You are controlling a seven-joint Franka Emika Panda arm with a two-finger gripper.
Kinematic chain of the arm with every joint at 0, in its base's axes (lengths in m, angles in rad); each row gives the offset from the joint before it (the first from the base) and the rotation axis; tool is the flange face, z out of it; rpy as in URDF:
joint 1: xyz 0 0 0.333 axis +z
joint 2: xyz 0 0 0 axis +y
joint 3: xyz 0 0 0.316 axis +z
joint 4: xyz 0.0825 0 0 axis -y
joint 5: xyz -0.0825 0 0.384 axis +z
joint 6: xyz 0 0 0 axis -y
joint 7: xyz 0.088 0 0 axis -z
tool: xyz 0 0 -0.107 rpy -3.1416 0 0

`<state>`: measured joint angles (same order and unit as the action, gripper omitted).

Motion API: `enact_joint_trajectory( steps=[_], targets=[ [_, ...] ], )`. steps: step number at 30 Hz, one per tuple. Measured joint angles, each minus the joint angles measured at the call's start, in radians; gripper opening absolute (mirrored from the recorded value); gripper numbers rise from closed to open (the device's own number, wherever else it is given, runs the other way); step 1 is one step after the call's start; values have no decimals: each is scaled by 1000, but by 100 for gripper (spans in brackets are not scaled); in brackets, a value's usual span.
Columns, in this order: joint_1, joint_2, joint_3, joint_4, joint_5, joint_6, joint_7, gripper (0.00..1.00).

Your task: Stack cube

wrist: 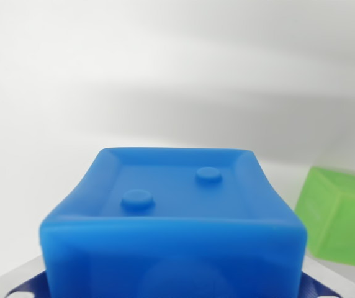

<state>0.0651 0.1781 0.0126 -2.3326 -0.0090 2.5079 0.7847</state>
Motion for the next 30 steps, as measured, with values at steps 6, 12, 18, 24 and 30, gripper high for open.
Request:
enact_joint_trajectory(
  steps=[6, 12, 18, 24, 30],
  targets=[
    [-16, -16, -8, -15, 3, 0, -7, 0],
    [-27, -30, -15, -27, 4, 0, -12, 0],
    [-42, -46, -23, -42, 6, -1, -20, 0],
    [-54, -60, -32, -53, 8, -3, -26, 0],
    [-69, -75, -41, -65, 9, -6, -35, 0]
  ],
)
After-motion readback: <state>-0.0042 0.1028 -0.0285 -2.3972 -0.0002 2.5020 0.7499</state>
